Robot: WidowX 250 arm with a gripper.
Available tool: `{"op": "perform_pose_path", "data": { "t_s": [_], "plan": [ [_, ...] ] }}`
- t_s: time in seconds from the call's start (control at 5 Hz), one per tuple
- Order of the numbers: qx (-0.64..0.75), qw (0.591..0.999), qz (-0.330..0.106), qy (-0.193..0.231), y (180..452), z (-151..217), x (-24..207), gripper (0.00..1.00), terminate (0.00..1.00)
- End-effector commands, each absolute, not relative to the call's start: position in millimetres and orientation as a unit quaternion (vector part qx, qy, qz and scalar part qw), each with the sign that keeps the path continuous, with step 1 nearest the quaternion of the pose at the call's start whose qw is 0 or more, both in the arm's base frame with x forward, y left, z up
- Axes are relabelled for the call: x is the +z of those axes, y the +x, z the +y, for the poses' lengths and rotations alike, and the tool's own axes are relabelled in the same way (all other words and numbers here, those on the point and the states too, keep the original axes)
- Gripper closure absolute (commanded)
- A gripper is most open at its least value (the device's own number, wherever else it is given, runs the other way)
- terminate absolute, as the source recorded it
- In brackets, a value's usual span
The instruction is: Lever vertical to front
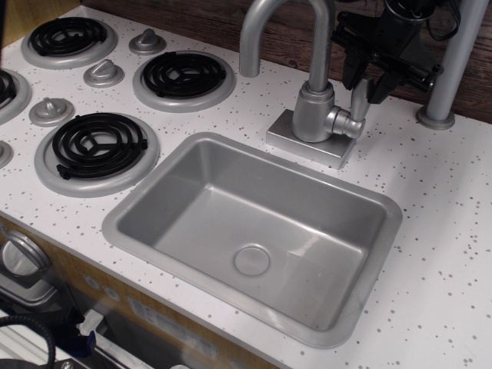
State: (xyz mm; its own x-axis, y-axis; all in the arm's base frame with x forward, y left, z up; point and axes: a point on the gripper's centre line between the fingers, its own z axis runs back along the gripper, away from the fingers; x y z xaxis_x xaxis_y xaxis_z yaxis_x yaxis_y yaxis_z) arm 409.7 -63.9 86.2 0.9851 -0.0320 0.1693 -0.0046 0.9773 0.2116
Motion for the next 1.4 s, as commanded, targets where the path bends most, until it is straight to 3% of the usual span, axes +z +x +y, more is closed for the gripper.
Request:
{"op": "perform_pose_path", "data": {
  "t_s": [0.0,0.2,0.6,1.0,1.2],
  "plan": [
    [0.036,0.997,-0.01,0.073,396,-71,105,1.0,0.0],
    [0.049,0.998,0.013,0.043,388,-68,92,1.0,0.0],
    [0.061,0.998,-0.006,-0.005,379,-63,65,1.0,0.0],
    [0.065,0.998,-0.016,-0.017,377,-62,57,1.0,0.0],
    [0.069,0.997,-0.015,-0.009,374,-64,64,0.0,0.0]
  ]
}}
